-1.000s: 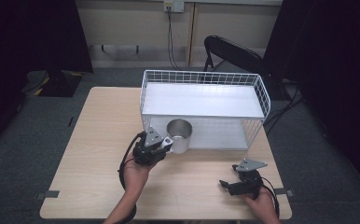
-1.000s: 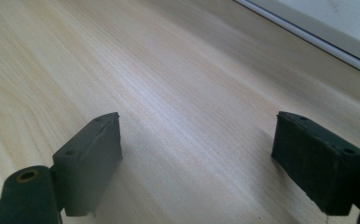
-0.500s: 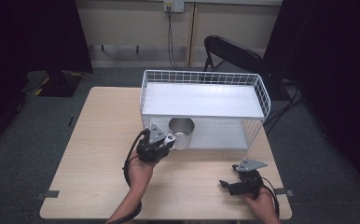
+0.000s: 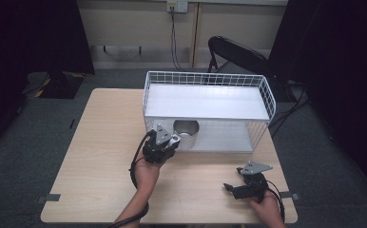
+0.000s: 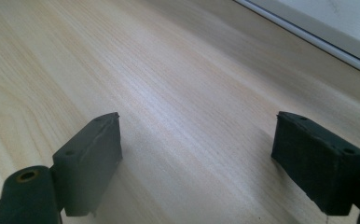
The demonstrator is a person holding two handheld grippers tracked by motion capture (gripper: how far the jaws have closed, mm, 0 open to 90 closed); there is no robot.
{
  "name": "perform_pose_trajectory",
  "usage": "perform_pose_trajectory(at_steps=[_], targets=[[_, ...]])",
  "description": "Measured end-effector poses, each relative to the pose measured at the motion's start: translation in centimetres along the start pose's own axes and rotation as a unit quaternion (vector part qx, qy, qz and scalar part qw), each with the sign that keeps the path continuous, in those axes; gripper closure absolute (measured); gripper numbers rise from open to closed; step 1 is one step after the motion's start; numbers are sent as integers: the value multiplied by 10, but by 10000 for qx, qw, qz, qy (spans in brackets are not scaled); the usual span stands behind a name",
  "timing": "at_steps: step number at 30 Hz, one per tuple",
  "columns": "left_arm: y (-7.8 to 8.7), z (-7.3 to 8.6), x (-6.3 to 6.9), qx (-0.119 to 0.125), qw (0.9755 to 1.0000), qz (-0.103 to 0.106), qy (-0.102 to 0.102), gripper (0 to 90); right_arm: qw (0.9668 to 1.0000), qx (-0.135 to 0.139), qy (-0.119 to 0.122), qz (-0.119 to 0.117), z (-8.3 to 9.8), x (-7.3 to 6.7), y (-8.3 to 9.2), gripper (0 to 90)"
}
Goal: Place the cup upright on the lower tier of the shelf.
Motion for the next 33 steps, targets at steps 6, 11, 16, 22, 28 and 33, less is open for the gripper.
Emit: perform_pose_trajectory(at_steps=[6, 11, 16, 22, 28, 33], targets=[[-3, -2, 0, 1, 10000, -29, -17, 719, 10000, 0, 0, 0, 0, 0, 0, 148], [-7, -3, 1, 7, 10000, -45, 0, 719, 10000, 0, 0, 0, 0, 0, 0, 148], [-11, -4, 1, 1, 10000, -82, -6, 719, 10000, 0, -1, -1, 0, 0, 0, 148], [-16, -4, 2, 25, 9999, -134, 24, 719, 10000, -1, -1, 0, 0, 0, 0, 148], [-21, -3, 3, 1, 9999, -158, 37, 719, 10000, 2, 2, 1, 0, 0, 0, 148], [-25, -1, 2, -18, 9999, -154, 28, 719, 10000, 2, 1, 0, 0, 0, 0, 148]])
Point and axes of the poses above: each handheld gripper's, and its own axes: y roughly backward along the jaws, z roughly out of its underside, x roughly to its right, the point moved 3 cm from there along -y, roughly forward along the jaws, and after that the axes turned 3 degrees about x, right-handed, at the moved point
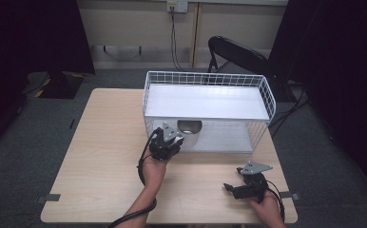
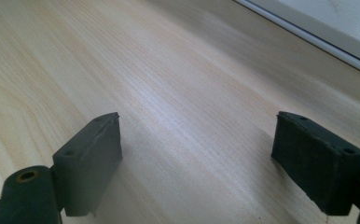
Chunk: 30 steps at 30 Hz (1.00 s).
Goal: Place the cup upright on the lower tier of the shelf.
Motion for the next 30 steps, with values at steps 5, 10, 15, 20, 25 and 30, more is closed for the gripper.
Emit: perform_pose_trajectory(at_steps=[5, 10, 15, 20, 25, 30], targets=[[-2, -2, 0, 35, 10000, -50, -2, 719, 10000, -1, 0, 0, 0, 0, 0, 148], [-5, -3, 0, 64, 9999, -94, 17, 719, 10000, -1, -1, 0, 0, 0, 0, 148], [-8, -2, 1, 56, 9999, -132, 32, 719, 10000, -2, -2, 0, 0, 0, 0, 148], [-12, -2, 3, 87, 9998, -158, 51, 719, 10000, -1, -1, 0, 0, 0, 0, 148], [-17, -1, 3, 78, 9997, -199, 97, 719, 10000, -1, -2, 0, 0, 0, 0, 148], [-20, 1, 4, 66, 9996, -221, 147, 719, 10000, -2, -1, 0, 0, 0, 0, 148]])
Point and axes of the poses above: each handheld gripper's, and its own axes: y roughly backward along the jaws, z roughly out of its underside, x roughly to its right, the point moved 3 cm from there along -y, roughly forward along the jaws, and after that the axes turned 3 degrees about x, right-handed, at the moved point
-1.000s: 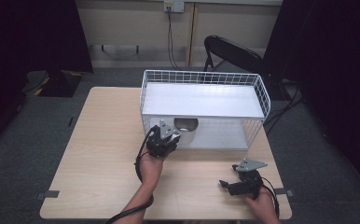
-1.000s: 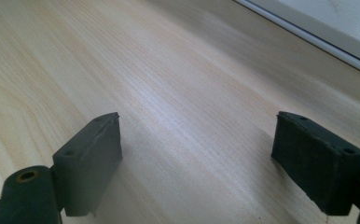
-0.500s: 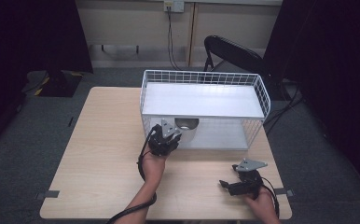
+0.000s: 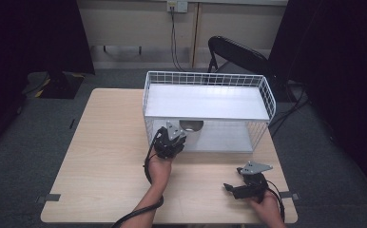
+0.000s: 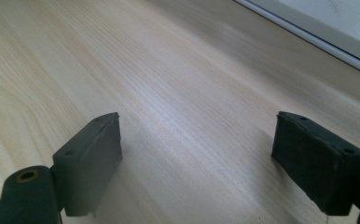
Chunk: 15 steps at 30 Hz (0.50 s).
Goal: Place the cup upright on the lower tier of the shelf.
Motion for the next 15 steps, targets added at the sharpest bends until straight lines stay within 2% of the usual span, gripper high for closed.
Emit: perform_pose_trajectory(at_steps=[15], targets=[[-8, 3, -2, -51, 9999, -129, 95, 718, 10000, 1, -1, 0, 0, 0, 0, 148]])
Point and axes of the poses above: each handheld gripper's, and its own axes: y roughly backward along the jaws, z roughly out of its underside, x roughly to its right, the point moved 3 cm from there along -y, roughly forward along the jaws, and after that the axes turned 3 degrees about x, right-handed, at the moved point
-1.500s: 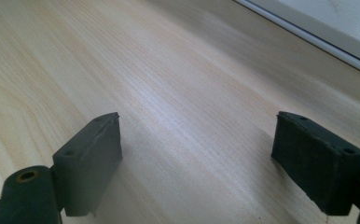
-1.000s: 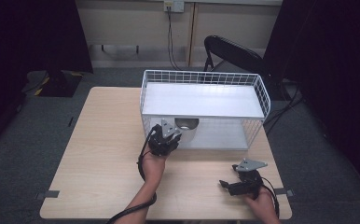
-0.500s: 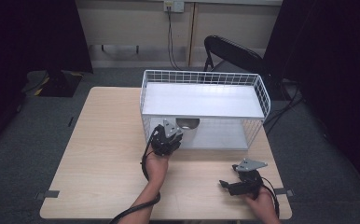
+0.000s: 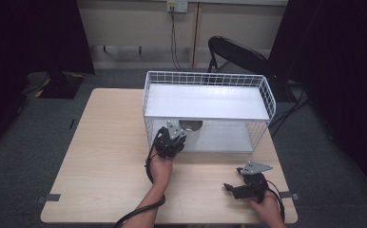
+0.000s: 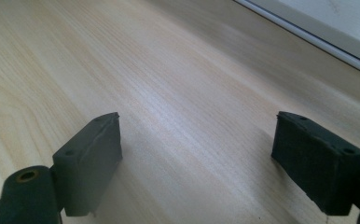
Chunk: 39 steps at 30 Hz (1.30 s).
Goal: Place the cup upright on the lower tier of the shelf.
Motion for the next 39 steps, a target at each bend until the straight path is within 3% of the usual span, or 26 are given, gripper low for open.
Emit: perform_pose_trajectory(at_steps=[26, 39], targets=[[-9, 0, -5, 126, 9994, -178, 284, 717, 10000, 1, 1, 0, 0, 0, 0, 148], [-9, 1, -4, 208, 9990, -359, 141, 696, 10000, -1, 3, -1, 0, 0, 0, 148]])
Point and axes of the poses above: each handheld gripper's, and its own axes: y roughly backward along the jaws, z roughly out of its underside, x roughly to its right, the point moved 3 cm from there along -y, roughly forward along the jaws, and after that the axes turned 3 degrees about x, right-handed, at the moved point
